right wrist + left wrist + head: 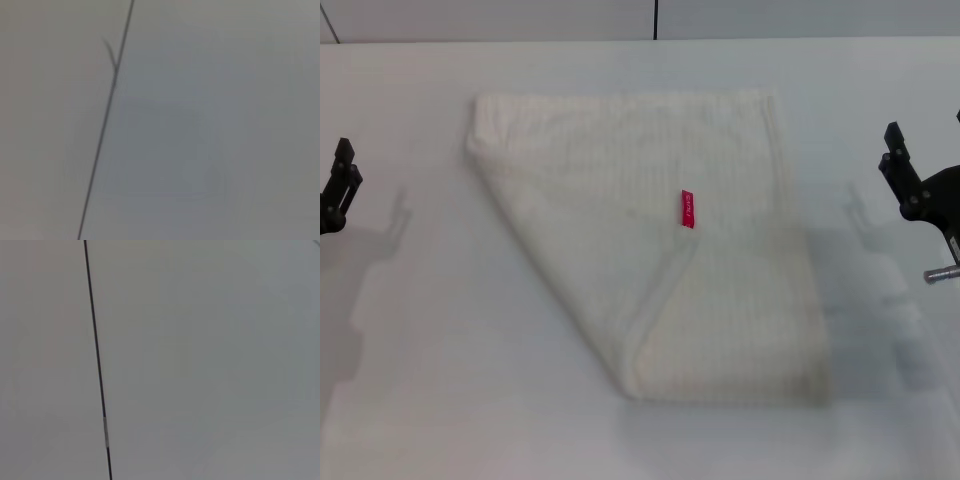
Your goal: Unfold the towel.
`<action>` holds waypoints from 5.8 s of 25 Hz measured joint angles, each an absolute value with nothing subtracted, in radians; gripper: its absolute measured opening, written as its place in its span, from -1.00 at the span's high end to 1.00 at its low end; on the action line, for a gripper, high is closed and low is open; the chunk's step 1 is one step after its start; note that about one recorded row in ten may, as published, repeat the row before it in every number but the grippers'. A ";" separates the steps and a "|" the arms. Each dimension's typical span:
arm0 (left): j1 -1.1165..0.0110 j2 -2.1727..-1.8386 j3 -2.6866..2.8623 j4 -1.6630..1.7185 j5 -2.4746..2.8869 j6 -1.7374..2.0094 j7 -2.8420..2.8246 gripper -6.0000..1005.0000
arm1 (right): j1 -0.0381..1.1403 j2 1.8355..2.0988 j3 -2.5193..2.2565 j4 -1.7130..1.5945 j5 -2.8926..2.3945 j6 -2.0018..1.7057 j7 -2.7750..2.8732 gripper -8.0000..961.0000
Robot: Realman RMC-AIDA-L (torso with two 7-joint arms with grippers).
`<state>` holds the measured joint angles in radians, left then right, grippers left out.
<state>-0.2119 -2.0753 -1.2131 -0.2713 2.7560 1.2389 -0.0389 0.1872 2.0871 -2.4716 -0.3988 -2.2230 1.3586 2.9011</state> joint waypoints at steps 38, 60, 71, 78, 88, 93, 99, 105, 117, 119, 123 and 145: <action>-0.089 -2.001 -1.225 -0.876 2.860 0.623 -0.055 -0.53 | 0.091 1.981 -2.112 -1.201 -2.232 0.366 2.683 -0.54; -0.186 -2.025 -1.463 -1.700 2.732 -0.717 0.323 -0.53 | 0.447 2.075 -1.270 -1.286 -2.430 -0.963 2.760 0.66; -0.275 -2.060 -1.543 -1.703 2.588 -0.932 0.497 -0.53 | 0.577 2.073 -1.209 -1.146 -2.529 -1.053 2.780 0.99; -0.276 -2.064 -1.460 -1.680 2.588 -0.937 0.514 -0.53 | 0.691 2.069 -1.204 -1.005 -2.576 -1.036 2.775 0.99; -0.269 -2.066 -1.345 -1.623 2.586 -0.885 0.515 -0.53 | 0.806 2.069 -1.229 -0.804 -2.597 -0.930 2.761 0.99; -0.286 -2.068 -1.272 -1.579 2.585 -0.838 0.514 -0.51 | 0.820 2.068 -1.219 -0.778 -2.597 -0.904 2.759 0.99; -0.306 -2.069 -1.198 -1.525 2.584 -0.783 0.504 -0.48 | 0.832 2.062 -1.194 -0.747 -2.596 -0.881 2.759 0.99; -0.320 -2.071 -1.158 -1.496 2.540 -0.736 0.506 -0.46 | 0.865 2.058 -1.189 -0.657 -2.592 -0.823 2.758 0.99; -0.367 -2.070 -1.039 -1.361 2.513 -0.563 0.510 -0.41 | 0.895 2.067 -1.207 -0.596 -2.591 -0.797 2.758 0.99; -0.367 -2.070 -1.039 -1.361 2.513 -0.563 0.510 -0.40 | 0.896 2.068 -1.207 -0.595 -2.591 -0.796 2.758 0.99; -0.386 -2.071 -1.005 -1.302 2.515 -0.488 0.511 -0.39 | 0.896 2.069 -1.207 -0.595 -2.591 -0.801 2.758 0.99; -0.500 -2.073 -0.983 -1.115 2.511 -0.445 0.487 -0.30 | 0.896 2.070 -1.207 -0.595 -2.593 -0.802 2.758 0.99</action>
<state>-0.5004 -2.0726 -0.9835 -1.1153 2.5110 -0.4451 0.4868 0.8958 2.0701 -1.2071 -0.5951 -2.5930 -0.8017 2.7580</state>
